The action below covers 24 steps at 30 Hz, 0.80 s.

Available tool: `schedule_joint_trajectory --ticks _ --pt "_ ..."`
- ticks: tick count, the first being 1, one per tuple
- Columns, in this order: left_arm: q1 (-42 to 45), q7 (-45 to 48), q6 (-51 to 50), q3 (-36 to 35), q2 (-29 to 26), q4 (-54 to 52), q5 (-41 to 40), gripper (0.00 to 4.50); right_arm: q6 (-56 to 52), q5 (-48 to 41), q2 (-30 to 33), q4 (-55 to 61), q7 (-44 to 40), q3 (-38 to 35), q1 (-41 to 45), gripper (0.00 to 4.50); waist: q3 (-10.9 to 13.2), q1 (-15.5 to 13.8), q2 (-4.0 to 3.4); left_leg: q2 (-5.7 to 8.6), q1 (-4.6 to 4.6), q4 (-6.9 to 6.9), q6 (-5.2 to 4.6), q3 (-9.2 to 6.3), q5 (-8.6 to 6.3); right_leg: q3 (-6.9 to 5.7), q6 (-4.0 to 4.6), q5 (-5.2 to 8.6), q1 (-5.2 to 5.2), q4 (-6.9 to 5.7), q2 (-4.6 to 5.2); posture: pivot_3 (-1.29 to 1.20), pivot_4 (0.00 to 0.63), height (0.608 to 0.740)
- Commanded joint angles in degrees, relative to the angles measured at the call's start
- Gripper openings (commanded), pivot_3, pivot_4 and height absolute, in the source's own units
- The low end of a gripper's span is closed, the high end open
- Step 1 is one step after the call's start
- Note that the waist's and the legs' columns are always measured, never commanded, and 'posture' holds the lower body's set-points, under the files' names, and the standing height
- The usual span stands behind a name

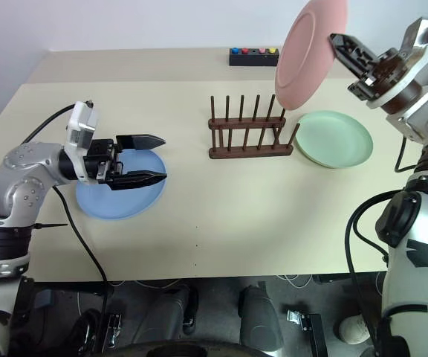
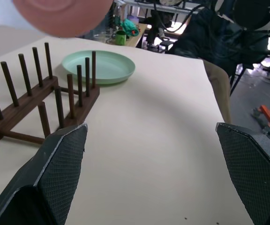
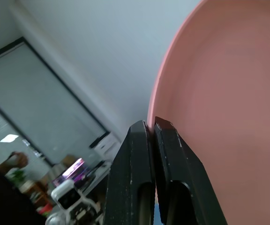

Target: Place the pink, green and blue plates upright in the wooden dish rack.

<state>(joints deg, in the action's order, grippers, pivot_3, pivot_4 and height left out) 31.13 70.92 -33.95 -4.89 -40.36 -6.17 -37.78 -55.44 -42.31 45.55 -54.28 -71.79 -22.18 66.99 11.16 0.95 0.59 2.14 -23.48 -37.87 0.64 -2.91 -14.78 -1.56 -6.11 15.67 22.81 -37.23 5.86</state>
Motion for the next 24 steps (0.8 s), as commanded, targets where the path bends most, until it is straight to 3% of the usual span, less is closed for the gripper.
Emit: schedule_joint_trajectory --ticks 1,24 --pt "-0.5 -0.7 -0.6 -2.4 -1.3 -3.0 -1.8 4.5 3.1 1.9 0.5 -2.0 -4.5 0.7 3.4 0.04 0.0 0.0 0.0 0.0 0.0 0.0 0.0 0.0 0.0 0.0 0.0 0.0 0.0 0.0 0.0 0.0 0.15 0.74" --pt "-1.1 -1.4 -1.1 -2.1 -2.0 -4.2 -2.9 4.5 10.9 10.9 1.9 -6.8 -10.4 2.3 3.9 0.04 0.0 0.0 -0.03 0.02 0.0 0.0 0.02 0.02 0.01 0.01 0.0 0.0 0.02 0.0 -0.01 0.0 0.15 0.74"
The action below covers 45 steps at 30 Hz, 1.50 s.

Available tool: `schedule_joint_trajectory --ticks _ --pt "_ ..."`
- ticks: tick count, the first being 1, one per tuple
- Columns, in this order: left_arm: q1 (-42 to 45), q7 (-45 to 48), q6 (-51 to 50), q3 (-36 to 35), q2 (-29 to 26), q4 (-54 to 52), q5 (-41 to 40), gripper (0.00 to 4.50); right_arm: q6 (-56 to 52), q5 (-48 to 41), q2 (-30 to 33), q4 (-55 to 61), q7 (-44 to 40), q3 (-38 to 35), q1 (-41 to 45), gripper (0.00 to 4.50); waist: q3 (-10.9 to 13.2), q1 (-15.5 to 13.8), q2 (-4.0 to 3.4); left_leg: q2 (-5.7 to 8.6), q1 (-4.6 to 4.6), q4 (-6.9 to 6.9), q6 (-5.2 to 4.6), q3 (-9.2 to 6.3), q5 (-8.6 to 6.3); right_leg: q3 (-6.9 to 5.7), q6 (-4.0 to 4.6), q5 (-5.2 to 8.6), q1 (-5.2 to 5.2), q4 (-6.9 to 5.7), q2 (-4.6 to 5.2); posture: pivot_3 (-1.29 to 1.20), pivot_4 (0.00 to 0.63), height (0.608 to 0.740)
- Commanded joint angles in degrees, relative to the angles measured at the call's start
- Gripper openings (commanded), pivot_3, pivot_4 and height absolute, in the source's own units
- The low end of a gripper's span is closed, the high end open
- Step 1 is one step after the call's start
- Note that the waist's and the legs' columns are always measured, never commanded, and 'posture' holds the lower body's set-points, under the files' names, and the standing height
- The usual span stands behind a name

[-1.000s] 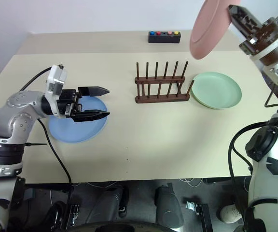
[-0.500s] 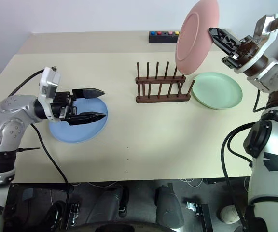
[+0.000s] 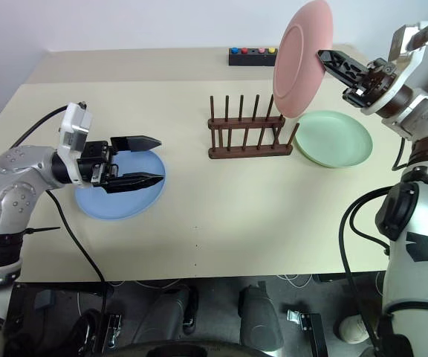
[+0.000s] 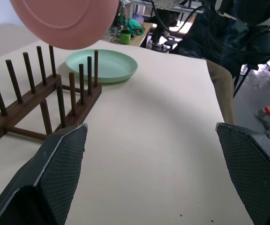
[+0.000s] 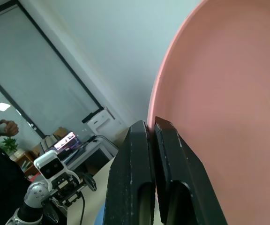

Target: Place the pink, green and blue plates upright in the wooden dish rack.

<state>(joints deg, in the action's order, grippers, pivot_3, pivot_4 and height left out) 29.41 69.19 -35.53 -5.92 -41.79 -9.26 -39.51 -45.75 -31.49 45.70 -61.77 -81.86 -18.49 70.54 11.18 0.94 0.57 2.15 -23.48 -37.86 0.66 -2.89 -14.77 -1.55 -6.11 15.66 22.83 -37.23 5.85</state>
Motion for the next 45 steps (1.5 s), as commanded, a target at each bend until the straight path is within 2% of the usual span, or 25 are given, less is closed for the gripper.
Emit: schedule_joint_trajectory --ticks 1,10,45 --pt "0.7 0.4 0.5 -0.9 -0.5 -1.1 -1.1 4.5 1.0 0.1 2.0 0.9 -0.5 -1.3 0.1 0.04 0.0 0.0 0.0 0.0 0.0 0.0 0.0 0.0 0.0 0.0 0.0 0.0 0.0 0.0 0.0 0.0 0.15 0.74" --pt "0.7 0.6 0.4 -0.5 -0.3 -1.1 -0.9 4.5 0.7 0.6 1.7 2.2 -1.0 -1.4 -3.0 0.04 0.0 0.0 0.0 0.0 0.0 0.0 0.0 0.0 0.0 0.0 0.0 0.0 0.0 0.0 0.0 0.0 0.15 0.74" --pt "1.3 -1.1 3.7 -2.6 1.2 -1.0 -1.7 4.5 7.3 4.9 -2.8 1.4 2.2 0.1 -6.6 0.04 0.0 0.0 -0.01 0.0 0.0 0.0 0.01 0.0 0.01 0.01 0.0 0.0 0.0 -0.01 0.0 0.0 0.15 0.74"
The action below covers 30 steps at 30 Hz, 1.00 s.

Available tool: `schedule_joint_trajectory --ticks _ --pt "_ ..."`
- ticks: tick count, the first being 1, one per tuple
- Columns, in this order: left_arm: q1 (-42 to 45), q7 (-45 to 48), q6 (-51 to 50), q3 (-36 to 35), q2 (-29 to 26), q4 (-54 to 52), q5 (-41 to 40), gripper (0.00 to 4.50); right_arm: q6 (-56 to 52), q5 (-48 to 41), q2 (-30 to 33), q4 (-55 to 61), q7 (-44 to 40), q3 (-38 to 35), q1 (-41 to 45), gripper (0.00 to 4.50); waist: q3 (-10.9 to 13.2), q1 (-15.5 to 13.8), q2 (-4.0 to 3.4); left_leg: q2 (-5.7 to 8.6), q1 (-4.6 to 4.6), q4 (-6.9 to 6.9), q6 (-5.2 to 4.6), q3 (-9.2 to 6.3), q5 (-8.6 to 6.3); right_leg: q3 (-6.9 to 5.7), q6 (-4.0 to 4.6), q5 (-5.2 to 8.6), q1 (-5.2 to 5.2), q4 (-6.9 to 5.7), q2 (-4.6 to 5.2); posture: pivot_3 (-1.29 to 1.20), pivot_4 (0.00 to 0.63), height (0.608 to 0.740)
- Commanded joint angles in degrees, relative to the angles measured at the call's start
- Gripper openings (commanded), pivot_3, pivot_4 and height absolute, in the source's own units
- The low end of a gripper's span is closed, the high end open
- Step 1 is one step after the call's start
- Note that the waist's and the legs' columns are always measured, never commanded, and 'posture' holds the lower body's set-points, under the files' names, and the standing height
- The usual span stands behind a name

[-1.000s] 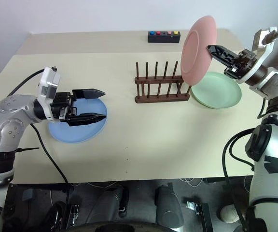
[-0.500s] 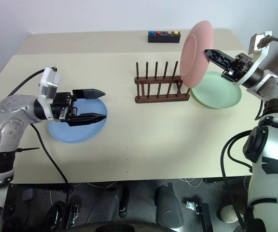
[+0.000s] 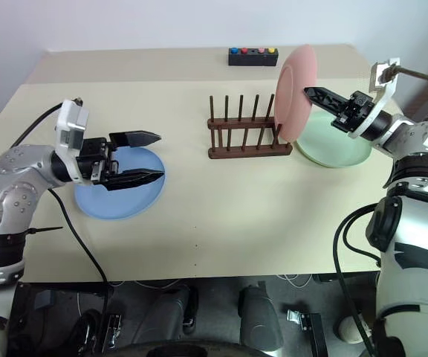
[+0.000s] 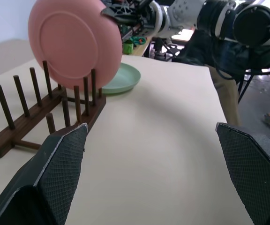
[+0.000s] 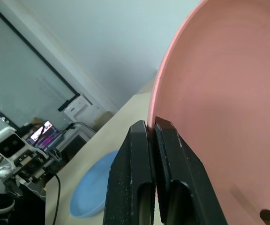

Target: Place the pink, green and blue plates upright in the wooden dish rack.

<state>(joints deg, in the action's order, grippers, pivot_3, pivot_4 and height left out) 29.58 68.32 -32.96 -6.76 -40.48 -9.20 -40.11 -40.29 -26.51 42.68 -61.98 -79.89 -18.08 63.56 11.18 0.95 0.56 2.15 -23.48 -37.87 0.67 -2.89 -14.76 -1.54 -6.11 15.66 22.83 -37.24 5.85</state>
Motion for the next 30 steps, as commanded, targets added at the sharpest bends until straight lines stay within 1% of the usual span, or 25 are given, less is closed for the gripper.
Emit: schedule_joint_trajectory --ticks 1,6,9,11,16,17,20,24,27,29,30 --pt "1.2 -0.2 1.2 -1.7 -0.1 -1.0 -1.1 4.5 1.9 0.1 0.2 1.7 0.4 -0.4 0.4 0.04 0.0 0.0 0.0 0.0 0.0 0.0 0.0 0.0 0.0 0.0 0.0 0.0 0.0 0.0 0.0 0.0 0.15 0.74" --pt "1.4 -0.1 1.3 -1.4 0.0 -0.8 -0.9 4.5 0.7 0.0 0.1 1.1 0.3 -0.7 0.4 0.04 0.0 0.0 0.0 0.0 0.0 0.0 0.0 0.0 0.0 0.0 0.0 0.0 0.0 0.0 0.0 0.0 0.15 0.74" --pt "1.5 -0.1 1.4 -1.2 0.1 -0.8 -0.9 4.5 1.1 0.1 0.1 0.9 1.0 -0.9 0.5 0.87 0.0 0.0 0.0 0.0 0.0 0.0 0.0 0.0 0.0 0.0 0.0 0.0 0.0 0.0 0.0 0.0 0.15 0.74" --pt "1.5 0.0 1.6 -1.1 0.1 -0.8 -0.8 4.5 1.2 0.0 0.1 0.7 1.4 -1.1 0.8 1.78 0.0 0.0 0.0 0.0 0.0 0.0 0.0 0.0 0.0 0.0 0.0 0.0 0.0 0.0 0.0 0.0 0.15 0.74" --pt "1.5 0.0 1.4 -1.1 0.0 -0.8 -1.1 4.5 1.8 -0.2 0.4 0.7 2.3 -1.6 1.3 4.36 0.0 0.0 0.0 0.0 0.0 0.0 0.0 0.0 0.0 0.0 0.0 0.0 0.0 0.0 0.0 0.0 0.15 0.74" --pt "1.5 0.0 1.4 -1.1 0.0 -0.8 -1.1 4.5 2.7 -0.4 0.8 1.0 2.9 -2.1 1.5 4.44 0.0 0.0 0.0 0.0 0.0 0.0 0.0 0.0 0.0 0.0 0.0 0.0 0.0 0.0 0.0 0.0 0.15 0.74" --pt "1.5 0.0 1.3 -1.2 0.0 -0.9 -1.3 4.5 3.3 -1.3 1.8 1.9 3.2 -3.4 2.0 4.44 0.0 0.0 0.0 0.0 0.0 0.0 0.0 0.0 0.0 0.0 0.0 0.0 0.0 0.0 0.0 0.0 0.15 0.74" --pt "1.3 0.1 1.5 -1.3 0.0 -1.0 -1.3 4.5 3.0 -4.5 4.2 5.2 3.6 -7.3 2.0 4.44 0.0 -0.1 -0.01 0.0 0.0 0.0 0.0 0.0 0.0 0.0 0.0 0.0 0.0 0.01 0.0 0.0 0.15 0.74" --pt "1.3 0.0 1.6 -1.2 0.3 -0.9 -1.5 4.5 7.4 -3.6 5.2 9.3 5.4 -7.4 -1.1 4.44 0.0 -0.2 -0.01 0.0 0.0 0.0 0.0 0.0 0.0 0.0 0.0 0.0 -0.02 0.03 0.0 0.0 0.15 0.74" --pt "1.3 0.0 1.8 -1.0 0.4 -0.8 -1.3 4.5 8.3 -3.4 6.1 11.6 6.4 -7.5 -3.4 4.44 0.0 -0.1 0.0 0.0 0.0 0.0 0.0 0.0 0.0 -0.01 0.0 0.0 -0.03 0.03 0.0 0.0 0.15 0.74" --pt "1.5 0.1 2.0 -0.8 0.5 -0.7 -1.2 4.5 10.9 -1.7 6.6 13.8 7.2 -6.4 -5.7 4.44 0.0 -0.2 0.0 0.0 0.01 0.0 0.0 -0.01 0.0 -0.01 0.0 0.0 -0.04 0.02 0.0 0.0 0.15 0.74"
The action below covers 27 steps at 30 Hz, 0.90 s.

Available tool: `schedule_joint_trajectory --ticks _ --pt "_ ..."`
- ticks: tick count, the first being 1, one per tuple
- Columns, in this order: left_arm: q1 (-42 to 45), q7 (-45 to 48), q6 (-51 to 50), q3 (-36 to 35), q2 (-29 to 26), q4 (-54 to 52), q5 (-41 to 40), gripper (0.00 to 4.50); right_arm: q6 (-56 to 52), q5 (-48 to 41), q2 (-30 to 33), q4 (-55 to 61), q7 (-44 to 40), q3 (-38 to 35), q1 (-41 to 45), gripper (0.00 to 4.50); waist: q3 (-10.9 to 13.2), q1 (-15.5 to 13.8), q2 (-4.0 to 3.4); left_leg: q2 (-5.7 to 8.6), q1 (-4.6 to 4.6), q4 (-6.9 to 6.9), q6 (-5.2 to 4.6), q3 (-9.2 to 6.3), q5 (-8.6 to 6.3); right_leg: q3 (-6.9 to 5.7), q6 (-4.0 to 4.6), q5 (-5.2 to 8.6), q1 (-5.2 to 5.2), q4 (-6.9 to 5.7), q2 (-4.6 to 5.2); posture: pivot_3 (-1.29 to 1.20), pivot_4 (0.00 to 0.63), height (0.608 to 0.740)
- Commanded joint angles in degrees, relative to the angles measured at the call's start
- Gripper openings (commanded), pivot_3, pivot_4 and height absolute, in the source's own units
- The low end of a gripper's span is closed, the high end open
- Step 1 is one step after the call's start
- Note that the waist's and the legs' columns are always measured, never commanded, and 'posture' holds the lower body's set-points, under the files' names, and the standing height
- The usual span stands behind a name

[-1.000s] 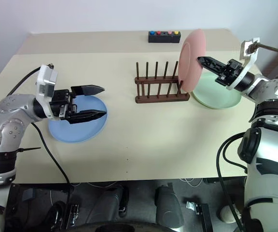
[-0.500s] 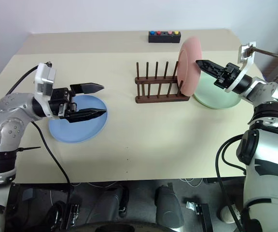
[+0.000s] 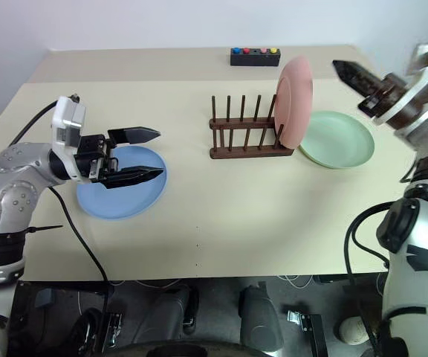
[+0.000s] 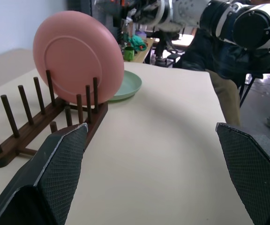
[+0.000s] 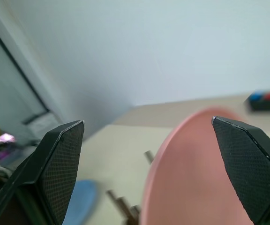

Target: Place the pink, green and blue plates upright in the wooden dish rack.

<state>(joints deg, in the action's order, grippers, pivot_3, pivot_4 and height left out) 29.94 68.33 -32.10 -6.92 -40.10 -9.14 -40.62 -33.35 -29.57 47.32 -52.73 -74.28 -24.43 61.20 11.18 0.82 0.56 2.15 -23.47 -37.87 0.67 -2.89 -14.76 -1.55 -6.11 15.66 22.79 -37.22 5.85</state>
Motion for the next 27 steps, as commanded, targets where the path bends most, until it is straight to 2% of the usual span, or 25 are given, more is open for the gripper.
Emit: schedule_joint_trajectory --ticks 1,5,9,14,20,27 --pt "1.3 0.2 1.2 -0.6 0.2 -0.6 -0.6 4.5 6.9 3.2 2.6 7.0 1.9 1.4 -6.1 4.44 0.0 -0.1 0.0 0.0 0.0 0.0 0.0 0.0 0.0 0.0 0.0 0.0 -0.01 0.01 0.0 0.0 0.15 0.74" --pt "2.1 0.7 1.4 -0.2 0.5 0.0 -0.4 4.5 10.6 5.9 4.6 13.0 1.5 4.3 -12.8 4.44 0.0 0.1 -0.03 0.01 0.0 -0.02 0.0 0.04 0.0 0.03 -0.01 0.0 0.0 -0.01 0.01 0.0 0.15 0.74" --pt "2.8 1.3 1.7 0.6 0.8 1.0 -0.1 4.5 23.3 14.7 7.8 16.8 0.2 11.6 -20.7 4.44 0.0 0.2 -0.06 -0.01 0.01 -0.02 0.0 0.09 0.0 0.08 -0.01 0.0 0.07 -0.09 -0.01 0.0 0.15 0.74" --pt "3.7 1.8 2.3 1.3 1.2 1.8 0.1 4.5 30.2 20.8 8.4 15.0 0.9 17.7 -21.3 4.44 0.0 0.4 -0.06 -0.05 0.11 -0.02 0.0 0.28 0.0 0.23 -0.01 0.0 0.06 -0.13 -0.02 0.0 0.15 0.74" --pt "3.1 1.9 2.4 1.4 1.1 1.3 0.5 4.5 37.8 29.9 6.9 6.6 4.5 25.7 -18.4 4.44 0.0 0.1 -0.05 -0.05 0.1 -0.03 0.0 0.28 0.0 0.25 -0.01 -0.01 0.06 -0.09 -0.01 0.0 0.15 0.74" --pt "1.2 1.2 1.7 0.1 0.2 -0.5 -0.1 4.5 38.1 36.0 3.9 -6.5 10.8 30.1 -11.7 4.44 0.0 0.3 -0.06 -0.05 0.1 -0.03 0.1 0.28 0.06 0.28 -0.01 -0.01 0.06 -0.08 -0.01 0.0 0.15 0.74"
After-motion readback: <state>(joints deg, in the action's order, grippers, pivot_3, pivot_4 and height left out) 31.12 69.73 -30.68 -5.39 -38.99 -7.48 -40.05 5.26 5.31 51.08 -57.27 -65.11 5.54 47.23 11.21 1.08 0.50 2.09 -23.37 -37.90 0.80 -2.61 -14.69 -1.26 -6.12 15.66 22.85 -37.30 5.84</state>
